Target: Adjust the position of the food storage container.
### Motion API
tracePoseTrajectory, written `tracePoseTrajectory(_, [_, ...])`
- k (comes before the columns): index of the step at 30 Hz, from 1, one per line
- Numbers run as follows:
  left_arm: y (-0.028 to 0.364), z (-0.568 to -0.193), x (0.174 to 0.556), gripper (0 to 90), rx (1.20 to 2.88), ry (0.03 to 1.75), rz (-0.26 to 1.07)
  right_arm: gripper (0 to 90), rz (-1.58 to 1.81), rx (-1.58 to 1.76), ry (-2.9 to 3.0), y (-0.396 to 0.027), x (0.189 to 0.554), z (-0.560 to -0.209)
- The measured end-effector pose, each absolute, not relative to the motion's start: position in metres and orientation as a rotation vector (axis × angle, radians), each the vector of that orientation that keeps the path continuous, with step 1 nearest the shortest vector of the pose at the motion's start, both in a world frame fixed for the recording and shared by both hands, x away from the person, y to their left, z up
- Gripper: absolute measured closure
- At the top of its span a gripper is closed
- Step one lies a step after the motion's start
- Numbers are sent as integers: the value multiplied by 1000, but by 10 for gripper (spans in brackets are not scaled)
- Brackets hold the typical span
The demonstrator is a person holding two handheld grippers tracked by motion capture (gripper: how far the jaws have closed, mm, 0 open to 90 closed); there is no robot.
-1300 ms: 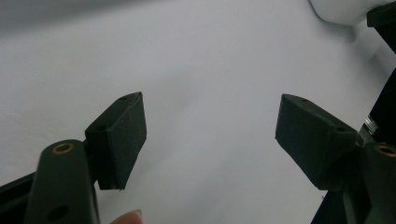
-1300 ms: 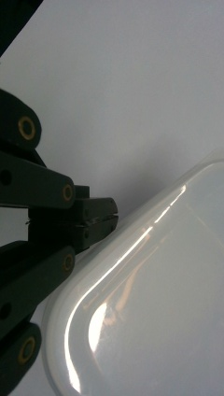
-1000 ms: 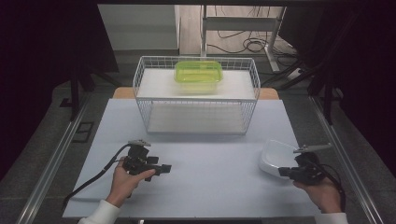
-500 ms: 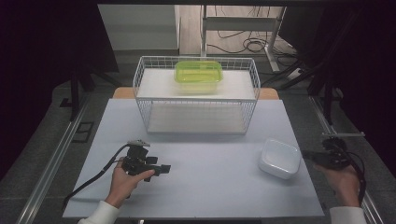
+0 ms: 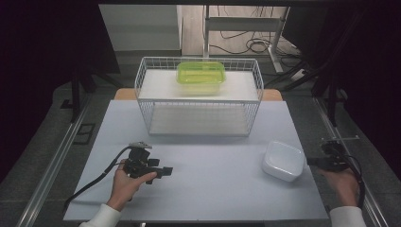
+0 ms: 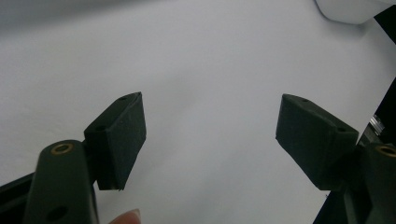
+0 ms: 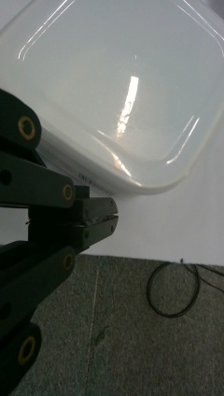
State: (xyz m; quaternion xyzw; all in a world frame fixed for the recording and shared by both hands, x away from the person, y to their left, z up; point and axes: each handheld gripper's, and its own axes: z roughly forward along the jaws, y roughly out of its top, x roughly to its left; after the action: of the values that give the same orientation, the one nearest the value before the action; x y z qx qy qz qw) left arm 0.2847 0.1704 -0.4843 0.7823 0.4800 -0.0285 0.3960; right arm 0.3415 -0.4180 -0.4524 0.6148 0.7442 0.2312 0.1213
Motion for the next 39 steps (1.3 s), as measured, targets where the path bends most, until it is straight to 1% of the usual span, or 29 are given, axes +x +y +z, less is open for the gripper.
tracePoseTrajectory(11, [171,-483,284,237,1982,1214,-71,887,662,1751,2226,-397,344,-455])
tracePoseTrajectory(13, [171,-483,285,238,1977,1215,-72,887,661,1720,2249,-387,346,-455])
tracePoseTrajectory(27, [171,-483,285,239,1971,1219,-72,887,694,1666,2291,-356,353,-458])
tracePoseTrajectory(34, [171,-483,285,239,1969,1220,-78,887,706,1610,2341,-327,354,-461])
tracePoseTrajectory(35, [172,-482,285,239,1965,1220,-77,887,704,1595,2354,-317,354,-462])
tracePoseTrajectory(39, [173,-482,285,239,1960,1219,-73,887,696,1568,2383,-299,355,-466])
